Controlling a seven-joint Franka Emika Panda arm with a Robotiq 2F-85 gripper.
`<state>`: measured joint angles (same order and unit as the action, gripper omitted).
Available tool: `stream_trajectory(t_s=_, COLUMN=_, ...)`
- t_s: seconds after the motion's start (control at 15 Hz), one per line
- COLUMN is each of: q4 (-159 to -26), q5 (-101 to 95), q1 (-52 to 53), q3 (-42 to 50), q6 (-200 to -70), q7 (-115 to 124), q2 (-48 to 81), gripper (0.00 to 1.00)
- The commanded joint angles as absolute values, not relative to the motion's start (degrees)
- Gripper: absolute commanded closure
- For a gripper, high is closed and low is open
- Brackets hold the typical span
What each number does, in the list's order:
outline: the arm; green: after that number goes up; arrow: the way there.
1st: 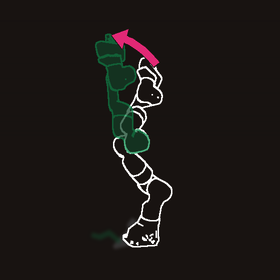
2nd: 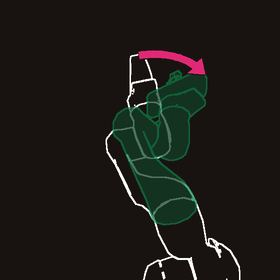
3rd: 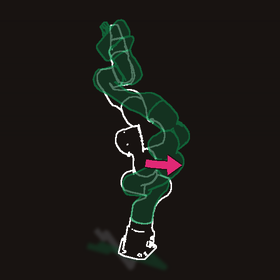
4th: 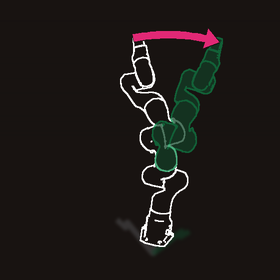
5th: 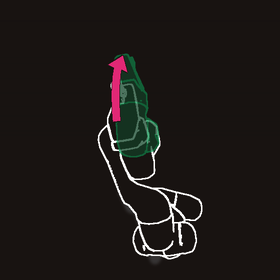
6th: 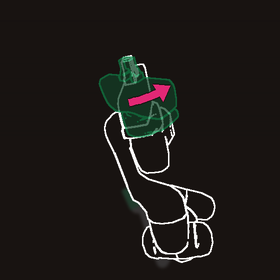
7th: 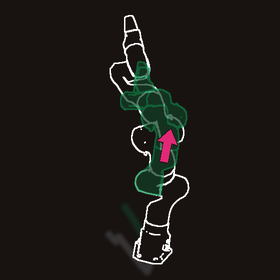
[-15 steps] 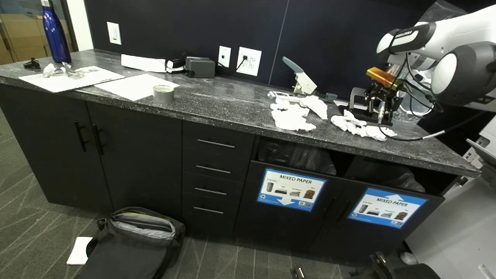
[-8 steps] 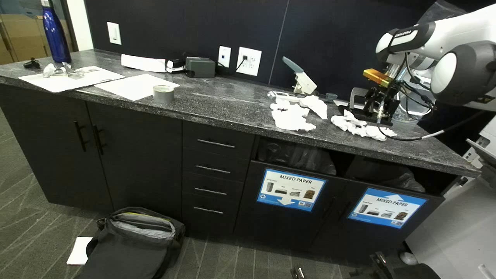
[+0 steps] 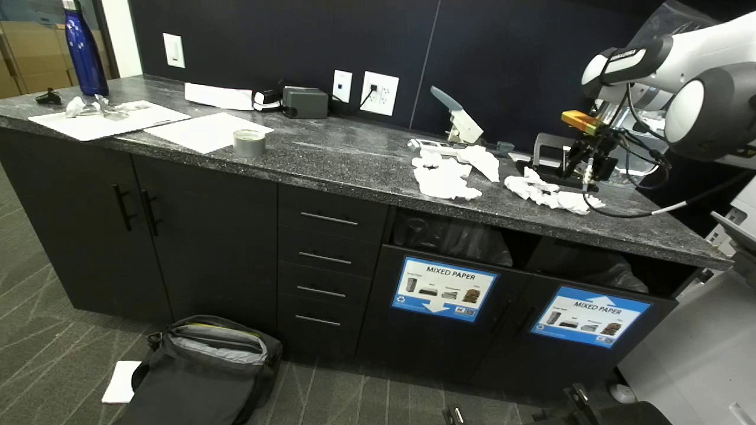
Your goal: Put all the white pieces of paper in the left bin
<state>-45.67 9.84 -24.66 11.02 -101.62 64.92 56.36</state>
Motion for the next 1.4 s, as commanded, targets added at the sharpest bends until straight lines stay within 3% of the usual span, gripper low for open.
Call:
stream_trajectory(t_s=0.0, q4=-46.2, q5=10.7, q1=-26.1, q3=11.0, q6=-100.7, q7=66.4, q2=56.9, gripper=0.00)
stream_trajectory(t_s=0.47, q4=-43.7, q5=9.6, q1=-27.0, q3=10.6, q6=-100.7, q7=65.0, q2=61.5, gripper=0.00)
stream_trajectory(t_s=0.53, q4=-43.3, q5=9.3, q1=-27.0, q3=10.7, q6=-100.7, q7=64.3, q2=62.1, gripper=0.25)
stream_trajectory(t_s=0.6, q4=-42.9, q5=9.1, q1=-27.0, q3=10.6, q6=-100.8, q7=63.5, q2=62.4, gripper=0.27)
stream_trajectory(t_s=0.93, q4=-42.6, q5=6.8, q1=-26.3, q3=11.4, q6=-101.0, q7=59.5, q2=62.1, gripper=0.67)
stream_trajectory(t_s=1.07, q4=-43.6, q5=5.8, q1=-26.5, q3=10.8, q6=-99.7, q7=55.6, q2=60.9, gripper=0.79)
stream_trajectory(t_s=1.33, q4=-47.6, q5=5.5, q1=-26.3, q3=9.7, q6=-96.6, q7=42.8, q2=57.5, gripper=0.87)
